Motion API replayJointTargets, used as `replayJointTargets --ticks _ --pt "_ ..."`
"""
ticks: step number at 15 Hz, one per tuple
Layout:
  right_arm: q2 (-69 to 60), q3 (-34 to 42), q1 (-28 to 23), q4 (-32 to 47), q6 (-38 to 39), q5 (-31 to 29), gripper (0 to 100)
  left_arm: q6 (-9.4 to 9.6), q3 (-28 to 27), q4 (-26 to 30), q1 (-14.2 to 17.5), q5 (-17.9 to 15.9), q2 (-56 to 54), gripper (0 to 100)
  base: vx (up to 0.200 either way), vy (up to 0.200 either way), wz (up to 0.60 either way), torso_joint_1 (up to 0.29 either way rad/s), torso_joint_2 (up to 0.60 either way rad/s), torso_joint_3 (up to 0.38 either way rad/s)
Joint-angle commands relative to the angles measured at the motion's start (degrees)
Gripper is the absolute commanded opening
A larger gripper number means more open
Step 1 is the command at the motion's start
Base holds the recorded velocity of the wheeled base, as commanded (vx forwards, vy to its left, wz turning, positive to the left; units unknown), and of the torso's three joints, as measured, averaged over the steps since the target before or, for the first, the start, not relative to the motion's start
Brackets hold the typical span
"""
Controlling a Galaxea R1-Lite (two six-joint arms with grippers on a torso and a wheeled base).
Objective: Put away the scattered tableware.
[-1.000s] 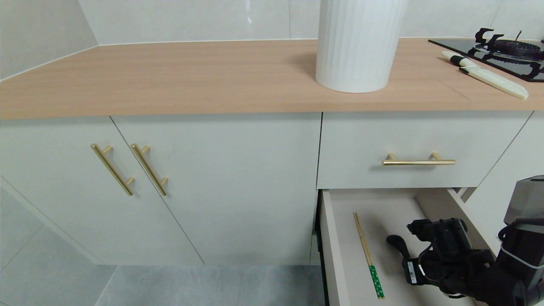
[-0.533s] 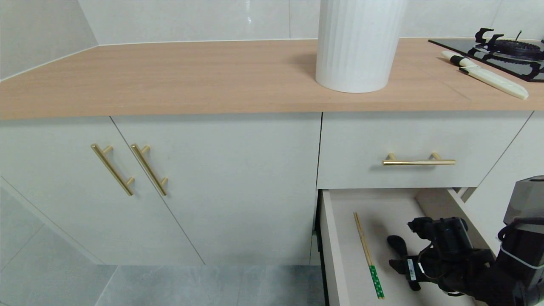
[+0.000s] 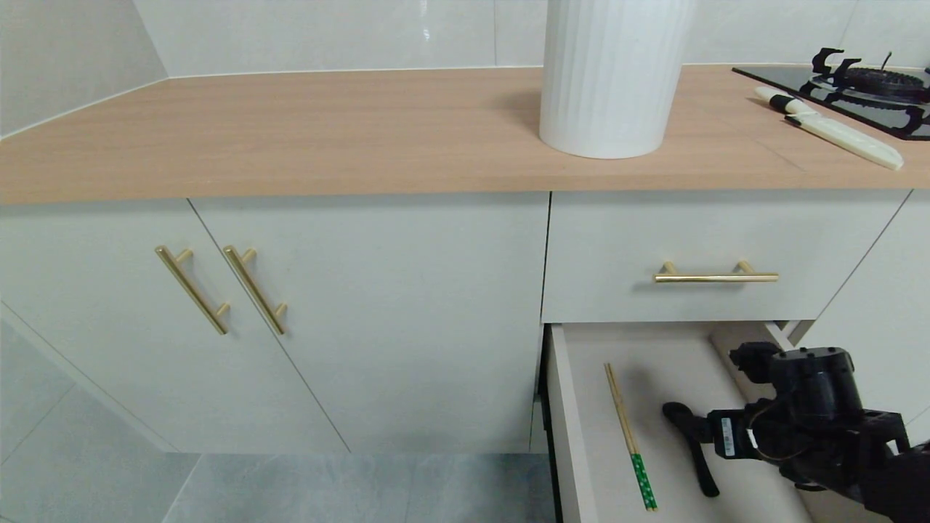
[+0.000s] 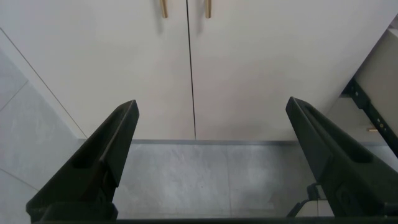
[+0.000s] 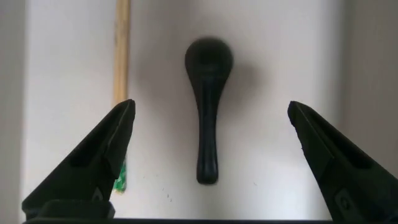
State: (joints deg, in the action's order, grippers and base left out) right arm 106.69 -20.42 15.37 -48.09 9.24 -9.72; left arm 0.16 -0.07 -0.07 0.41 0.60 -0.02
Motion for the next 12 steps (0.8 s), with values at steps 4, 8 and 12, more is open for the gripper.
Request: replayJointTargets --ticks 4,8,12 --pt "-34.8 -9.1 0.0 34.8 0.2 -0.2 100 -0.07 0.0 0.0 0.0 0.0 0.0 100 0.000 0.000 0.00 0.000 0.00 0.000" --pt "-45.8 -15.3 0.2 50.7 0.1 -0.3 100 0.02 0.1 0.0 0.0 0.0 0.0 100 0.000 0.000 0.00 0.000 0.00 0.000" --pt "-47.7 -15.0 0.2 51.0 -0.1 -0.7 100 0.11 0.1 0.0 0.0 0.0 0.0 100 0.000 0.000 0.00 0.000 0.00 0.000"
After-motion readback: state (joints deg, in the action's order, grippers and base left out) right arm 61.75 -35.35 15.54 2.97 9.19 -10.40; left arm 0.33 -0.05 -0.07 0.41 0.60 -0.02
